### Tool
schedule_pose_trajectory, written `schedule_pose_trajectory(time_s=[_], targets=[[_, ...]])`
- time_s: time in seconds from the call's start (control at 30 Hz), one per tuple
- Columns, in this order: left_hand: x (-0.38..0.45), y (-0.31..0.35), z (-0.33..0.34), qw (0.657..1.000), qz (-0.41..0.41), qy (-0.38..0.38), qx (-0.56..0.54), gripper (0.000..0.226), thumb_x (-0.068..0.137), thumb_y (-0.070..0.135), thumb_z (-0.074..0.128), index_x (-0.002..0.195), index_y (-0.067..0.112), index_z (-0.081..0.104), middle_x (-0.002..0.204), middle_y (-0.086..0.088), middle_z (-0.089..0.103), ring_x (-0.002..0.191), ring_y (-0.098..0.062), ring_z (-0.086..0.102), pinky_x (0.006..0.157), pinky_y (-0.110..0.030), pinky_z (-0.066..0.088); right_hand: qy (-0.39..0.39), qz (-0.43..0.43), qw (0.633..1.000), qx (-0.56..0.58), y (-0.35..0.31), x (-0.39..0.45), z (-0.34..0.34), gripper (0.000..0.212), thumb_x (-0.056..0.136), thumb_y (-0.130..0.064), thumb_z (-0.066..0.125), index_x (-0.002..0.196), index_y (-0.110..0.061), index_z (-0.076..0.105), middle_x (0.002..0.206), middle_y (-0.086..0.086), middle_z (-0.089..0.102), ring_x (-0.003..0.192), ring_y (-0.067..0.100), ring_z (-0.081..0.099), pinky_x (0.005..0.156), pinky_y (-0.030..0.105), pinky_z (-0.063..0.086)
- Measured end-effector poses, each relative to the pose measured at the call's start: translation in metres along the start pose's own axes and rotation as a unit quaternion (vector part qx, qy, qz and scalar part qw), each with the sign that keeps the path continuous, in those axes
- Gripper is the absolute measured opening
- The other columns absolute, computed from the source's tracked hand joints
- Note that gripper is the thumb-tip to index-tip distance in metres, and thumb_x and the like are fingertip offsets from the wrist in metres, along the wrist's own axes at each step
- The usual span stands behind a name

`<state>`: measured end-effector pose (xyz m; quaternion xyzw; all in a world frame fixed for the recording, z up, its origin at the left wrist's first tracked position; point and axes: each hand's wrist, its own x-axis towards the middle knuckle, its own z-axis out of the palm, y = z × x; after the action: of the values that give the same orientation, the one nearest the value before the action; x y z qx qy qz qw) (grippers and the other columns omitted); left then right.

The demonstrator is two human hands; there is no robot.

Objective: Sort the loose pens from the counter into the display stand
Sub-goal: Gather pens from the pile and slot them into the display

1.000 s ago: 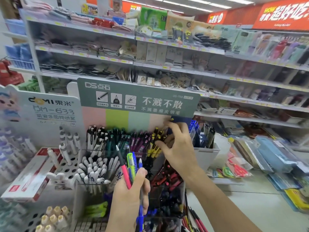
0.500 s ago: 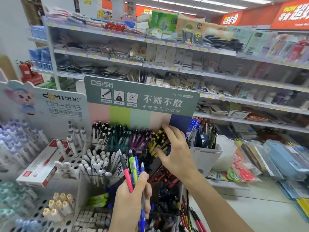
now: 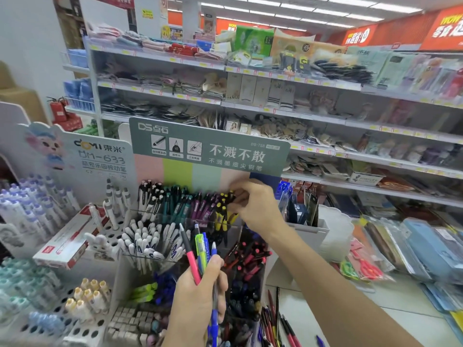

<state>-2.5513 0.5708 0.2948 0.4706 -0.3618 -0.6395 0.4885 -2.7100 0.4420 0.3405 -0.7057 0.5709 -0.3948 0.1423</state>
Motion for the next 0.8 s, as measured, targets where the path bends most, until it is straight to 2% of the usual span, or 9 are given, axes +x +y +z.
schedule_pose_trajectory(time_s=[0.1, 0.2, 0.23, 0.3, 0.37, 0.47, 0.63, 0.77, 0.8], targets=[[-0.003, -0.001, 0.009, 1.000, 0.003, 0.006, -0.010, 0.046, 0.091, 0.038, 0.059, 0.096, -0.008, 0.061, 0.059, -0.017, 0.052, 0.037, -0.022, 0.041, 0.037, -0.027, 0.035, 0.038, -0.070, 0.996, -0.040, 0.001, -0.016, 0.001, 0.040, 0.085, 0.004, 0.071, 0.123, -0.010, 0.068, 0.108, -0.002, 0.059, 0.090, 0.014, 0.065, 0.088, 0.030, 0.056], [-0.005, -0.008, 0.016, 0.998, -0.015, -0.010, -0.058, 0.031, 0.098, 0.028, 0.054, 0.109, 0.000, 0.060, 0.064, -0.010, 0.055, 0.039, -0.019, 0.042, 0.035, -0.025, 0.034, 0.145, -0.068, 0.987, 0.023, 0.000, -0.059, -0.012, 0.021, 0.093, -0.001, 0.067, 0.108, -0.015, 0.070, 0.098, -0.006, 0.065, 0.084, 0.008, 0.065, 0.078, 0.021, 0.054], [-0.006, -0.011, 0.018, 0.997, -0.025, -0.021, -0.073, 0.028, 0.098, 0.025, 0.054, 0.112, 0.001, 0.059, 0.065, -0.010, 0.055, 0.040, -0.019, 0.043, 0.035, -0.025, 0.035, 0.124, -0.035, 0.989, 0.073, -0.001, -0.074, -0.018, 0.014, 0.094, -0.006, 0.068, 0.100, -0.019, 0.070, 0.089, -0.008, 0.068, 0.078, 0.009, 0.066, 0.072, 0.022, 0.055], [-0.011, -0.016, 0.024, 0.993, -0.044, -0.047, -0.099, 0.026, 0.097, 0.018, 0.054, 0.114, -0.002, 0.058, 0.065, -0.010, 0.055, 0.041, -0.019, 0.043, 0.037, -0.026, 0.035, -0.009, 0.052, 0.985, 0.165, 0.000, -0.098, -0.027, 0.005, 0.097, -0.022, 0.067, 0.101, -0.026, 0.069, 0.079, -0.006, 0.071, 0.069, 0.012, 0.068, 0.066, 0.030, 0.056], [-0.015, -0.022, 0.031, 0.990, -0.056, -0.078, -0.105, 0.029, 0.092, 0.018, 0.057, 0.109, -0.005, 0.057, 0.066, -0.012, 0.055, 0.042, -0.020, 0.044, 0.037, -0.026, 0.036, -0.122, 0.088, 0.972, 0.179, 0.009, -0.115, -0.033, 0.022, 0.095, -0.037, 0.068, 0.116, -0.032, 0.066, 0.088, -0.005, 0.071, 0.076, 0.019, 0.070, 0.072, 0.038, 0.058], [-0.020, -0.032, 0.041, 0.986, -0.073, -0.118, -0.088, 0.037, 0.082, 0.022, 0.061, 0.107, -0.006, 0.058, 0.064, -0.017, 0.056, 0.041, -0.023, 0.047, 0.036, -0.027, 0.040, -0.181, 0.089, 0.964, 0.176, 0.021, -0.132, -0.041, 0.034, 0.089, -0.039, 0.074, 0.121, -0.029, 0.067, 0.092, -0.004, 0.071, 0.083, 0.024, 0.070, 0.080, 0.041, 0.057], [-0.028, -0.045, 0.050, 0.972, -0.104, -0.176, -0.112, 0.054, 0.079, 0.030, 0.076, 0.124, 0.005, 0.061, 0.075, -0.029, 0.059, 0.039, -0.031, 0.054, 0.034, -0.032, 0.048, -0.120, 0.141, 0.940, 0.286, 0.034, -0.153, -0.056, 0.040, 0.079, -0.019, 0.086, 0.116, -0.021, 0.071, 0.085, 0.006, 0.074, 0.077, 0.020, 0.070, 0.078, 0.040, 0.059], [-0.031, -0.052, 0.047, 0.972, -0.110, -0.192, -0.078, 0.090, 0.056, 0.037, 0.095, 0.117, -0.013, 0.052, 0.078, -0.033, 0.062, 0.038, -0.033, 0.056, 0.035, -0.033, 0.048, 0.020, 0.211, 0.916, 0.340, 0.042, -0.155, -0.067, 0.030, 0.076, -0.005, 0.085, 0.102, -0.011, 0.071, 0.072, -0.001, 0.071, 0.068, 0.015, 0.068, 0.059, 0.023, 0.054], [-0.033, -0.054, 0.046, 0.976, -0.106, -0.178, -0.073, 0.089, 0.055, 0.034, 0.095, 0.116, -0.013, 0.052, 0.079, -0.033, 0.062, 0.037, -0.032, 0.054, 0.033, -0.031, 0.046, 0.050, 0.221, 0.905, 0.359, 0.044, -0.155, -0.071, 0.027, 0.075, -0.005, 0.084, 0.099, -0.009, 0.071, 0.071, -0.002, 0.069, 0.066, 0.014, 0.067, 0.054, 0.022, 0.052]])
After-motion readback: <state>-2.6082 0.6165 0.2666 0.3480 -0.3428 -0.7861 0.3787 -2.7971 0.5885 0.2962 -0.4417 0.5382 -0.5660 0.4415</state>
